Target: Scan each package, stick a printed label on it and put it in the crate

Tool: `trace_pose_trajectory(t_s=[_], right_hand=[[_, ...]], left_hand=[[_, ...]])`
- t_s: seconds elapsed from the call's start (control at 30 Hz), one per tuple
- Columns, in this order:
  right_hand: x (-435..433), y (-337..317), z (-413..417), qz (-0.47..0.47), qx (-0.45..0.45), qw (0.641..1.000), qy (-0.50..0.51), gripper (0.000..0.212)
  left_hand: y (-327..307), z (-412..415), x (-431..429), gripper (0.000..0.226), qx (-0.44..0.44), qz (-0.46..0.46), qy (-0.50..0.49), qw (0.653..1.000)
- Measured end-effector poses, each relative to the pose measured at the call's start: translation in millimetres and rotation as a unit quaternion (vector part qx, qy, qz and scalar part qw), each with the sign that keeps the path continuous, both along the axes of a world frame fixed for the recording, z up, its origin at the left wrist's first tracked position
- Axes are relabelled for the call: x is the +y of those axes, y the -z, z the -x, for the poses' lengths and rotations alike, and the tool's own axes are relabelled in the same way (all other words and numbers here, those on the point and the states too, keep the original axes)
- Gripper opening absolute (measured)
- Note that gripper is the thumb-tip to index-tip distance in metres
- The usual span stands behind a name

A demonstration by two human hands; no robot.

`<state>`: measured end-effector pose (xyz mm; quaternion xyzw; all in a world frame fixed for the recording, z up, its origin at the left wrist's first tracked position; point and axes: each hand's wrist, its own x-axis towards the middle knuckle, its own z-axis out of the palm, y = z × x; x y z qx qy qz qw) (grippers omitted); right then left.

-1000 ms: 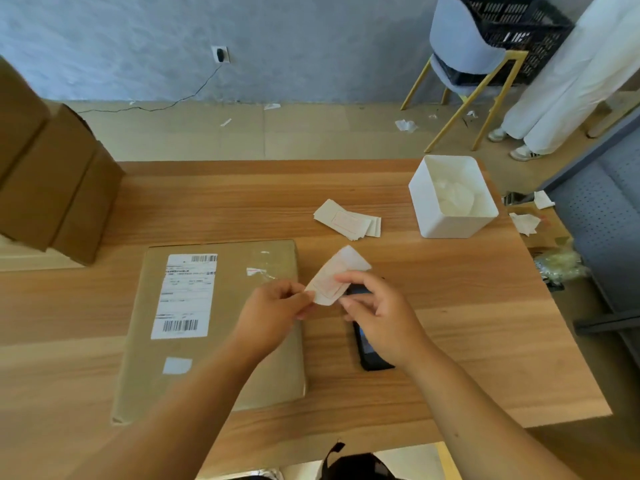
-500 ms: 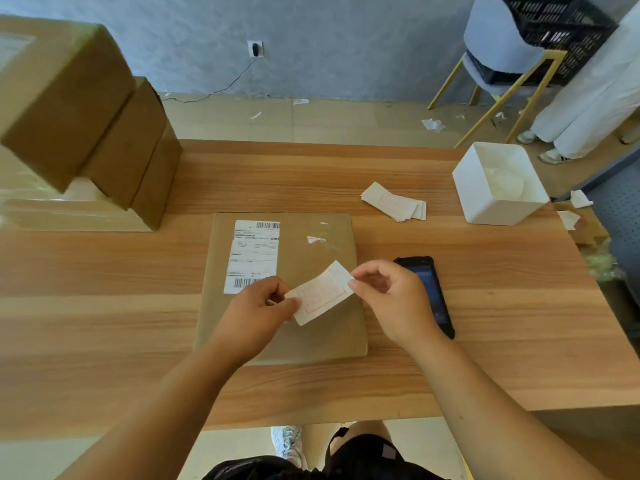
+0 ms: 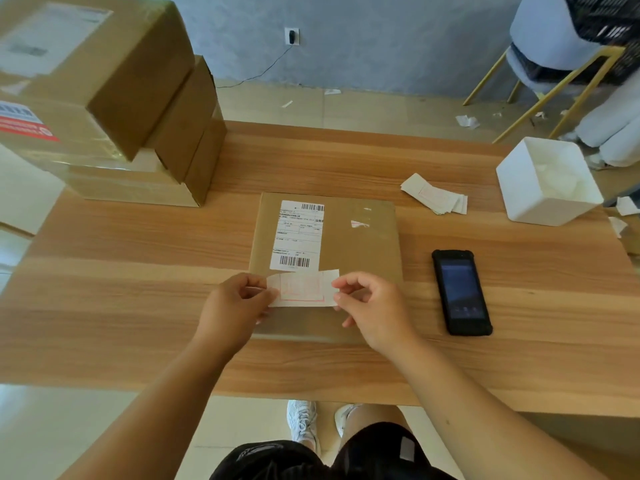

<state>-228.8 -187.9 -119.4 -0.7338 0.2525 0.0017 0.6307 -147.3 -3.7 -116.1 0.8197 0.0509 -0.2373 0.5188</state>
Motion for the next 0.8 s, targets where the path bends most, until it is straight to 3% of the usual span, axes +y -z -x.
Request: trace_pose_trajectory(t_s=[0.13,0.43,0.73,0.8], right_hand=[[10.6,13.4,-3.0,0.002,0.017,1.0,0.001,0.031],[23.2,30.1,-7.1,0.049,0.061,0.997,0.008,0.031],[22.3,21.7,-13.1,0.145,0.099,0.984,-0.044,0.026],[19.6,18.7,-13.9,0.224,0.114,0.964,-0.087,0.027]], left_hand=[[6.4,-2.2,11.0,0.022,-0.043,-0.052,0.005,0.998],[12.2,-5.0,7.2,0.012,-0.153,-0.177,0.118,0.965],[12.5,-13.4,1.0,0.013,-0.184,-0.274,0.23,0.916],[14.5,-12.5,4.2,0.016,-0.206,-0.292,0.24,0.903]])
